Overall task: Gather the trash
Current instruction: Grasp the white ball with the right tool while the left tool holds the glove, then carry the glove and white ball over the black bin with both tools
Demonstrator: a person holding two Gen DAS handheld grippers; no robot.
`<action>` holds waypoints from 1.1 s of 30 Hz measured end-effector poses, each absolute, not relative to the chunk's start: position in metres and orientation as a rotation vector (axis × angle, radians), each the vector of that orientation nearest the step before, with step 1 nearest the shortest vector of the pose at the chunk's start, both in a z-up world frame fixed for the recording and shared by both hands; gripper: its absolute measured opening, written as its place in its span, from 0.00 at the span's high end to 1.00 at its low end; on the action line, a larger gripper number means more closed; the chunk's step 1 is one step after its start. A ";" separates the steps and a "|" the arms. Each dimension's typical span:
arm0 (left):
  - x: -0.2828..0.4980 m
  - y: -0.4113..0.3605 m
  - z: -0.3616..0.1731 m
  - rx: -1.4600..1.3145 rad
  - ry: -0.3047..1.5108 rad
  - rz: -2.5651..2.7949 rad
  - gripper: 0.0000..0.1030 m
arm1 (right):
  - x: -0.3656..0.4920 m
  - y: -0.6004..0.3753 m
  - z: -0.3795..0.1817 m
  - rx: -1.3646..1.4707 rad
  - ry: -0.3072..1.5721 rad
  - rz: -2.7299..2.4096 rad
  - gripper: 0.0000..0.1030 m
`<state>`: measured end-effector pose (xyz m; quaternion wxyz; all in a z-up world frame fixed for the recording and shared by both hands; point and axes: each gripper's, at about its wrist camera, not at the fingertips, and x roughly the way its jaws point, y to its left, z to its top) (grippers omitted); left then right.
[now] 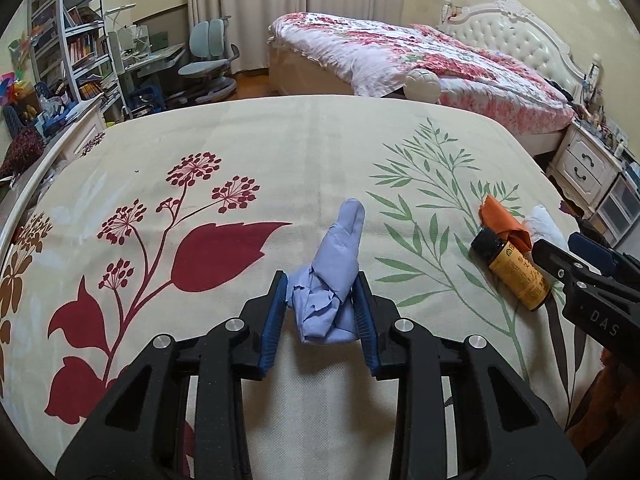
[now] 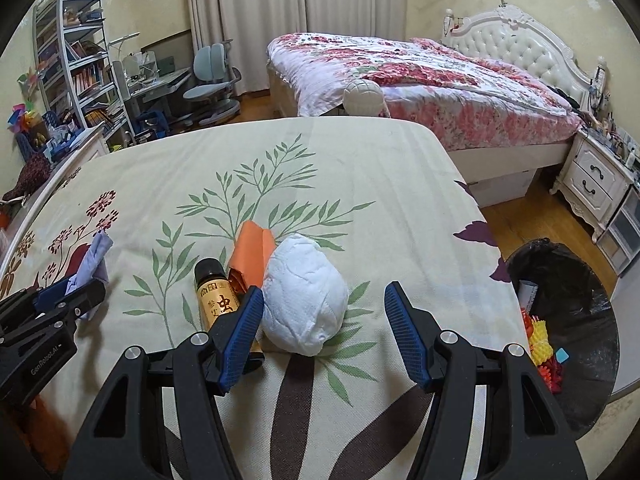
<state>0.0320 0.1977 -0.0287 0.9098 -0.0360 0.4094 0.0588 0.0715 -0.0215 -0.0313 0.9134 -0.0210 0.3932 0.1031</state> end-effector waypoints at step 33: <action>0.015 0.100 -0.013 -0.035 0.797 -0.031 0.69 | 0.020 -0.110 -0.008 0.043 0.746 0.079 0.64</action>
